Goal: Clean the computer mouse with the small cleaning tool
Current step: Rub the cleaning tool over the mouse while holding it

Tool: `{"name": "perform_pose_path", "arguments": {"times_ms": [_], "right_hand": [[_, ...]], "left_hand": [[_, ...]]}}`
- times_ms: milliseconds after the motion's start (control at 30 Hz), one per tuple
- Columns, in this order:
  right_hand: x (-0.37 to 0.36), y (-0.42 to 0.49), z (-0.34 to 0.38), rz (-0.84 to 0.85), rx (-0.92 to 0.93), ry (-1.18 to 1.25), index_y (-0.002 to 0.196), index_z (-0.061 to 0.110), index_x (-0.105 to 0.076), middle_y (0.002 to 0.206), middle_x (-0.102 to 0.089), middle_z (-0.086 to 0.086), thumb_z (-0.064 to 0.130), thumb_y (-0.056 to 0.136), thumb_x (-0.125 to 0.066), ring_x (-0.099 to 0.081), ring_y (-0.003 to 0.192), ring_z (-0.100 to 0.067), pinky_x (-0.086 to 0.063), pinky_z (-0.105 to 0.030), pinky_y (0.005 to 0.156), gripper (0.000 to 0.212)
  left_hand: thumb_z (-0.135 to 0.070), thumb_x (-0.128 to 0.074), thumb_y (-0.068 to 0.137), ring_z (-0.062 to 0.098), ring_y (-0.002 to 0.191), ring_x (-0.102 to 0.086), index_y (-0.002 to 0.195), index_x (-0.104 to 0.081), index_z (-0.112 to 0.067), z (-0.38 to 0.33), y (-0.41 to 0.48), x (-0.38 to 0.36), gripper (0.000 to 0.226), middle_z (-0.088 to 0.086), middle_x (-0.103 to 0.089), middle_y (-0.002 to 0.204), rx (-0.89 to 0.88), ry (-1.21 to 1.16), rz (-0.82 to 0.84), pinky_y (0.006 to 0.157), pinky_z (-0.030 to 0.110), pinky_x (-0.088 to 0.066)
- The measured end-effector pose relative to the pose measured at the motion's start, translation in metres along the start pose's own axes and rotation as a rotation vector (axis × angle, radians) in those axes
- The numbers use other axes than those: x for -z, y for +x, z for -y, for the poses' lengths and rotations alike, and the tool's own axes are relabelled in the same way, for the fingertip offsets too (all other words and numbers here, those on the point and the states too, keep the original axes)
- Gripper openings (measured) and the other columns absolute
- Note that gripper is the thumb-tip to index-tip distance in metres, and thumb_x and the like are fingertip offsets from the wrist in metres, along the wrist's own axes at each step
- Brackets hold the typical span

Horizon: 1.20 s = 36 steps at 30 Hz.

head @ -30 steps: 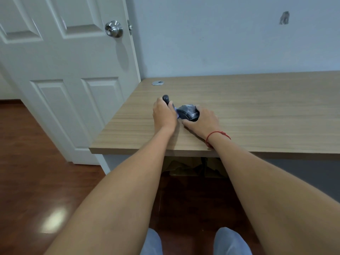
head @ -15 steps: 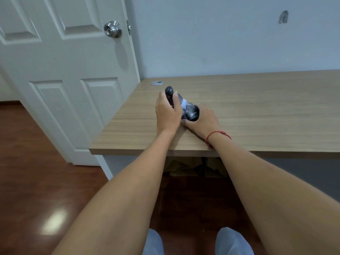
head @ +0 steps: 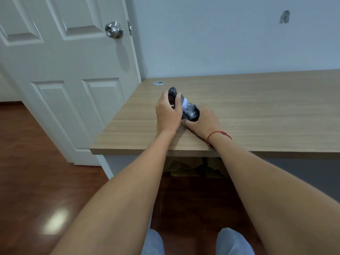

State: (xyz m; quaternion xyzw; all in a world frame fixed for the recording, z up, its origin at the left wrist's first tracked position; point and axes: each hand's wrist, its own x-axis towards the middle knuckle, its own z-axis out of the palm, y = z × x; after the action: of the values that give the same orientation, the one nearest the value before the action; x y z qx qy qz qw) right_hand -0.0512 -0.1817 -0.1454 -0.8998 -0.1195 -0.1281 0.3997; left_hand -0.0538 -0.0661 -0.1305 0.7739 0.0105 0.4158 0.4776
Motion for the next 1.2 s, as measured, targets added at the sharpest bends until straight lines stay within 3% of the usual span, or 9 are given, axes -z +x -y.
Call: {"name": "perform_pose_path", "arguments": {"times_ms": [167, 233, 333, 433, 567, 767, 967, 1100, 1200], "right_hand": [[0.003, -0.002, 0.002, -0.023, 0.004, 0.028, 0.116, 0.016, -0.061, 0.096, -0.061, 0.001, 0.027, 0.071, -0.075, -0.057, 0.087, -0.016, -0.044, -0.027, 0.074, 0.049], [0.002, -0.001, 0.001, -0.024, -0.010, 0.044, 0.114, 0.017, -0.061, 0.098, -0.064, -0.001, 0.026, 0.070, -0.075, -0.058, 0.086, -0.018, -0.044, -0.028, 0.073, 0.047], [0.001, -0.001, 0.000, -0.023, -0.032, 0.057, 0.104, 0.017, -0.061, 0.092, -0.064, 0.000, 0.030, 0.072, -0.074, -0.058, 0.080, -0.018, -0.042, -0.029, 0.069, 0.037], [0.000, 0.000, -0.001, -0.021, -0.052, 0.063, 0.106, 0.016, -0.061, 0.093, -0.065, 0.000, 0.034, 0.072, -0.073, -0.061, 0.084, -0.020, -0.048, -0.033, 0.073, 0.040], [0.001, -0.001, 0.000, -0.013, -0.033, 0.042, 0.113, 0.019, -0.060, 0.094, -0.060, 0.004, 0.031, 0.073, -0.074, -0.058, 0.087, -0.017, -0.048, -0.030, 0.076, 0.045], [0.003, -0.001, 0.000, -0.002, -0.052, 0.058, 0.110, 0.016, -0.061, 0.101, -0.067, -0.004, 0.030, 0.073, -0.074, -0.063, 0.092, -0.023, -0.052, -0.036, 0.080, 0.042], [0.002, 0.000, -0.001, -0.001, 0.001, 0.073, 0.133, 0.017, -0.048, 0.124, -0.059, -0.006, 0.021, 0.073, -0.074, -0.055, 0.112, -0.024, -0.048, -0.036, 0.095, 0.065], [0.001, 0.003, -0.004, -0.014, -0.010, 0.074, 0.133, 0.018, -0.049, 0.124, -0.060, -0.006, 0.022, 0.073, -0.074, -0.056, 0.113, -0.024, -0.048, -0.036, 0.097, 0.064], [0.001, 0.004, -0.007, -0.024, 0.005, 0.072, 0.133, 0.016, -0.050, 0.126, -0.058, -0.005, 0.025, 0.075, -0.076, -0.054, 0.116, -0.022, -0.042, -0.029, 0.095, 0.064]], "left_hand": [[-0.021, -0.053, 0.091, 0.019, 0.078, -0.046, 0.084, -0.056, -0.004, 0.013, 0.005, 0.002, 0.019, 0.014, -0.064, 0.088, 0.159, 0.202, 0.004, 0.072, 0.030, -0.039], [-0.023, -0.055, 0.091, 0.019, 0.074, -0.051, 0.078, -0.054, -0.007, 0.009, 0.005, 0.003, 0.020, 0.009, -0.062, 0.078, 0.151, 0.107, -0.028, 0.071, 0.031, -0.044], [-0.024, -0.062, 0.087, 0.014, 0.064, -0.057, 0.072, -0.057, -0.006, -0.001, 0.000, 0.003, 0.024, 0.000, -0.060, 0.065, 0.097, -0.076, -0.063, 0.063, 0.019, -0.045], [-0.022, -0.064, 0.084, 0.015, 0.059, -0.055, 0.068, -0.055, -0.006, 0.003, -0.001, 0.003, 0.025, 0.000, -0.058, 0.061, 0.060, -0.040, -0.004, 0.060, 0.024, -0.045], [-0.021, -0.059, 0.086, 0.022, 0.067, -0.048, 0.070, -0.047, -0.011, 0.011, 0.004, 0.003, 0.022, 0.007, -0.056, 0.070, 0.102, 0.176, 0.033, 0.063, 0.032, -0.040], [-0.027, -0.060, 0.089, 0.019, 0.074, -0.063, 0.081, -0.059, -0.006, -0.001, -0.002, 0.003, 0.022, 0.005, -0.065, 0.076, 0.020, -0.010, 0.034, 0.070, 0.029, -0.051], [-0.022, -0.052, 0.092, 0.030, 0.096, -0.055, 0.093, -0.057, -0.002, 0.014, 0.006, 0.004, 0.020, 0.015, -0.064, 0.097, 0.188, 0.251, 0.026, 0.070, 0.023, -0.029], [-0.027, -0.056, 0.092, 0.025, 0.082, -0.062, 0.092, -0.058, -0.005, 0.002, 0.001, 0.000, 0.022, 0.009, -0.065, 0.086, 0.016, -0.003, -0.025, 0.074, 0.034, -0.053], [-0.024, -0.058, 0.091, 0.021, 0.079, -0.060, 0.090, -0.059, -0.005, 0.002, 0.000, -0.001, 0.020, 0.010, -0.066, 0.087, -0.037, 0.027, 0.061, 0.072, 0.031, -0.050]]}}
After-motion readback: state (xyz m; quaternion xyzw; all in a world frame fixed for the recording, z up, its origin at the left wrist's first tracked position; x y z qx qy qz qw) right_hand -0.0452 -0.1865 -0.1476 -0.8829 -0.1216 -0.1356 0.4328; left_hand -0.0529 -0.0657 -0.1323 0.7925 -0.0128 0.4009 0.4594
